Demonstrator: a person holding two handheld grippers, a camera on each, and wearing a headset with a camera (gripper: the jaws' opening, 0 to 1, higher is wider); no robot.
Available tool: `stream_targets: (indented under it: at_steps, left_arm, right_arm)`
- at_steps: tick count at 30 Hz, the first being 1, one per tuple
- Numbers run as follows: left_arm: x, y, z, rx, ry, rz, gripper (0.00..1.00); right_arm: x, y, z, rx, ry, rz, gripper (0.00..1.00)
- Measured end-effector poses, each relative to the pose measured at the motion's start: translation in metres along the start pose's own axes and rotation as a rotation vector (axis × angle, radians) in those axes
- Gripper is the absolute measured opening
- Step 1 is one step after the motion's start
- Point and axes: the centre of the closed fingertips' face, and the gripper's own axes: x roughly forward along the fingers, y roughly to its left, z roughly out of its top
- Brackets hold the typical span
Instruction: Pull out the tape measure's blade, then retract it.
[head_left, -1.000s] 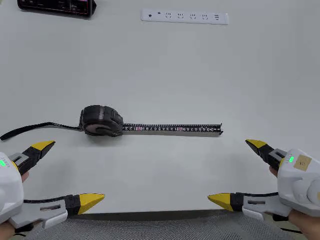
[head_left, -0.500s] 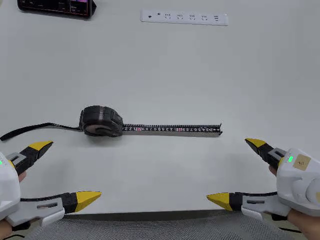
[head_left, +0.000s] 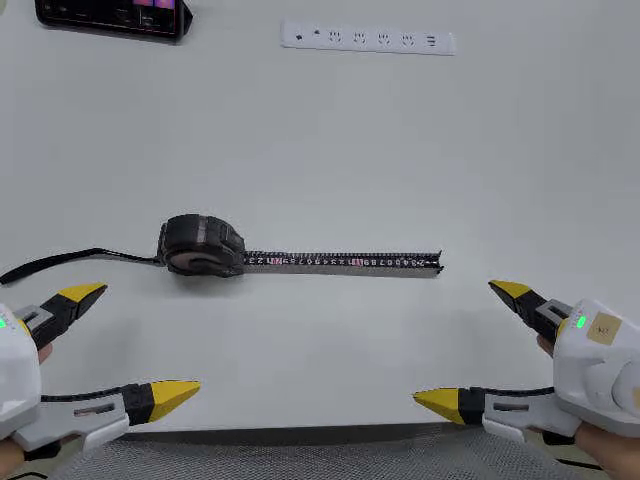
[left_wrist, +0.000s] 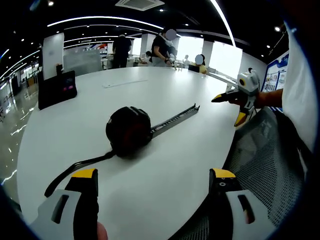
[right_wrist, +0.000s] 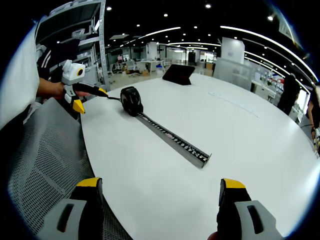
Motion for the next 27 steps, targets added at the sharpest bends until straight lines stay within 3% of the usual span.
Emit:
stream_targets:
  at_steps: [10,27]
  left_arm:
    - [0.000,0.002,0.002,-0.005,-0.003,0.004,0.89]
    - [0.019,0.007,0.015,-0.023,-0.001,0.020,0.85]
  right_arm:
    - [0.000,-0.002,0.001,0.005,-0.008,0.000,0.95]
    - [0.004,-0.024,0.013,-0.028,-0.010,-0.007,0.86]
